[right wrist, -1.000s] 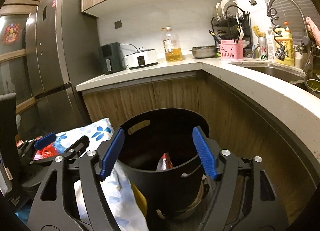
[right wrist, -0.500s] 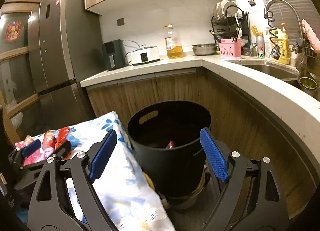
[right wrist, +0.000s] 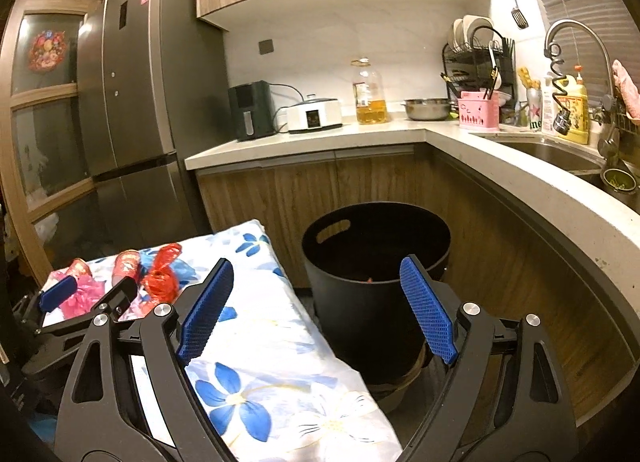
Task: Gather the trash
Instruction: 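Move both open tools back over the remaining bags on the table, then grasp the orange-red bag with the right tool while the left tool grasps the pink bag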
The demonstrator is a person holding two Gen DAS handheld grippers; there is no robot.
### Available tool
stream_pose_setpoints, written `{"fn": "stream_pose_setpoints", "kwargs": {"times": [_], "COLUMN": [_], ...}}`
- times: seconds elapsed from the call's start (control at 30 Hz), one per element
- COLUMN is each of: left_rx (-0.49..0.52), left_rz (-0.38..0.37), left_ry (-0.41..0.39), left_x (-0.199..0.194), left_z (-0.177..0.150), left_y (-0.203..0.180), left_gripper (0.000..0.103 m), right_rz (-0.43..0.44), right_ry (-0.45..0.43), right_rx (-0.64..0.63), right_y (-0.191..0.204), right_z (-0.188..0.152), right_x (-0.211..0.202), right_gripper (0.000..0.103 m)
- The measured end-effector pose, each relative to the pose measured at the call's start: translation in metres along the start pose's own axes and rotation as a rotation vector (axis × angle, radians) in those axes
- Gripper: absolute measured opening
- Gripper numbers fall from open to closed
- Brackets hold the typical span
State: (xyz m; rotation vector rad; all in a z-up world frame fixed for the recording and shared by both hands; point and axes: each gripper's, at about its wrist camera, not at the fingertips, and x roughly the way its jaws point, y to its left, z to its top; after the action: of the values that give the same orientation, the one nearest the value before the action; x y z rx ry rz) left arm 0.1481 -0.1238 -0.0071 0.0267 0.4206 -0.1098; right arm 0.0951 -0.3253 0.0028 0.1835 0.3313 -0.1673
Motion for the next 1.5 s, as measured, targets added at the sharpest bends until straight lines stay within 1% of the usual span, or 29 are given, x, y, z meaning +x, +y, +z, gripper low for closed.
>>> {"fn": "stream_pose_setpoints", "kwargs": {"times": [0.23,0.73,1.0,1.17,1.37,1.5], "left_rx": [-0.023,-0.079,-0.108,-0.14,-0.178,-0.192], "left_rz": [0.025,0.081,0.118,0.151,0.186,0.22], "left_ry": [-0.008,0.001,-0.01,0.001,0.01,0.011], "left_x": [-0.007,-0.006,-0.005,0.0,0.008,0.013], "left_z": [-0.002,-0.012,-0.019,-0.025,-0.032,-0.036], "left_y": [0.018,0.061,0.09,0.114,0.14,0.158], "left_gripper": [0.097,0.097,0.097,0.097,0.097,0.097], "right_rz": [0.022,0.073,0.11,0.137,0.18,0.207], "right_ry": [-0.008,0.017,0.04,0.06,0.083,0.083], "right_rx": [-0.029,-0.063,-0.075,-0.092,-0.117,-0.131], "right_y": [0.022,0.06,0.081,0.096,0.124,0.145], "right_z": [-0.003,-0.012,-0.021,-0.028,-0.038,-0.044], "right_x": [-0.004,0.009,0.028,0.042,0.062,0.077], "right_gripper": [0.084,0.084,0.084,0.084,0.084,0.084]}}
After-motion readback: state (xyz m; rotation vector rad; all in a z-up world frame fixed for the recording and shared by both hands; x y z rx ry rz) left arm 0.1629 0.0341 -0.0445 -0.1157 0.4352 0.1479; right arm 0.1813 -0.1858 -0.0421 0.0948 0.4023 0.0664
